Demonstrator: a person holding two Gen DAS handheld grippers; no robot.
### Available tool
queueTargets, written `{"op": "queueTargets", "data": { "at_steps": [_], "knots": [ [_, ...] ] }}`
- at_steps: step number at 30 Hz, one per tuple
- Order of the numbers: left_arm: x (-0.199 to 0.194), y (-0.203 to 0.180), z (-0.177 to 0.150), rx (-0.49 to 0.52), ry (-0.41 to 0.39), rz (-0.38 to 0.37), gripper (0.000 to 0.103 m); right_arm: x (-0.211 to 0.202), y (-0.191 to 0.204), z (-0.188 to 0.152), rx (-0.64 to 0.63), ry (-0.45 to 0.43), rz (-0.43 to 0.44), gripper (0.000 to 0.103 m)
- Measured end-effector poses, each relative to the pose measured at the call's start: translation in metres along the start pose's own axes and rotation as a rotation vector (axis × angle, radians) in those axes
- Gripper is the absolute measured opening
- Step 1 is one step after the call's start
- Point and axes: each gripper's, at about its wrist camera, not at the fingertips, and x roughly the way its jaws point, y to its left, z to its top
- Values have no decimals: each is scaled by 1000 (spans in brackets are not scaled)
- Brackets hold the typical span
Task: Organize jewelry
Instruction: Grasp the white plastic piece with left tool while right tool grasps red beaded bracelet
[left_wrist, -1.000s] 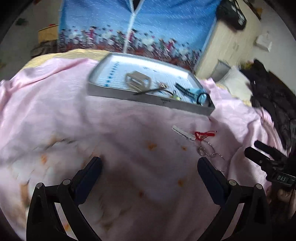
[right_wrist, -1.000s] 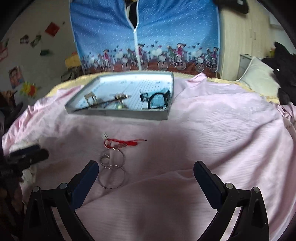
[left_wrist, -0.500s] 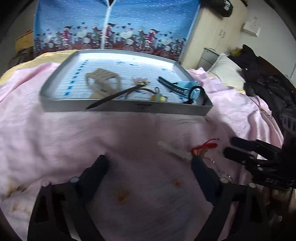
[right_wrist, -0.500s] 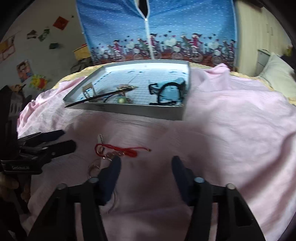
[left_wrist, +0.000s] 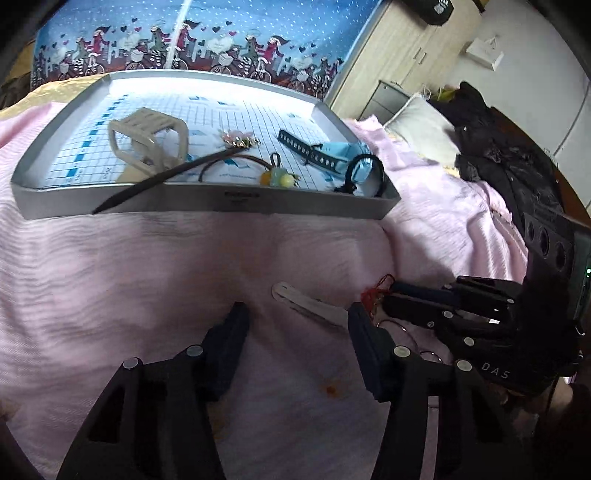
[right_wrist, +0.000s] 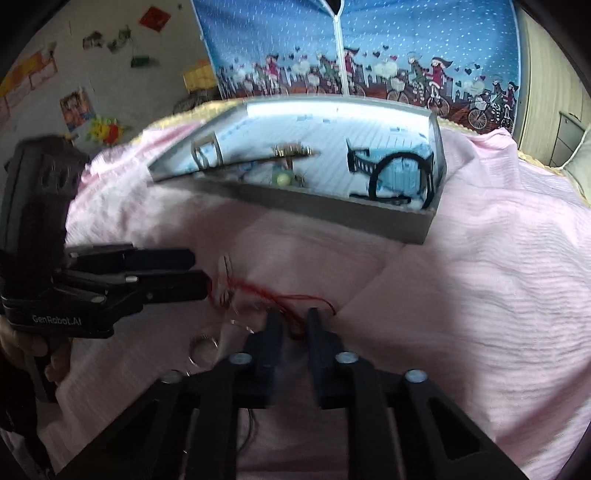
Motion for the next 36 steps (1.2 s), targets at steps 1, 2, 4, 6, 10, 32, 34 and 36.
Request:
{"op": "queueTargets", "data": {
  "at_steps": [1, 2, 4, 6, 10, 32, 34, 36],
  "knots": [
    [3, 0, 0, 4, 14, 4, 49, 0, 0, -1, 0, 13, -5, 10],
    [7, -1, 0, 6, 22, 9, 49, -1, -1, -1, 4, 16, -9, 9],
    [9, 0, -1, 11, 23, 14, 49, -2, -5, -1, 26, 14, -13, 9],
    [9, 1, -2, 1, 18, 6, 49, -3, -11, -1, 55, 10, -26, 9],
    [2, 1, -4, -2, -32, 3, 49, -10, -30, -2, 138, -17, -71, 9],
    [36, -21, 2, 130, 36, 134, 33, -9, -46, -8, 222, -19, -34, 9],
    [35, -16, 1, 112, 23, 118, 25, -9, -45, -8, 218, -23, -29, 9],
    [33, -14, 1, 95, 18, 105, 19, -9, -44, -8, 215, -26, -24, 9]
  ]
}}
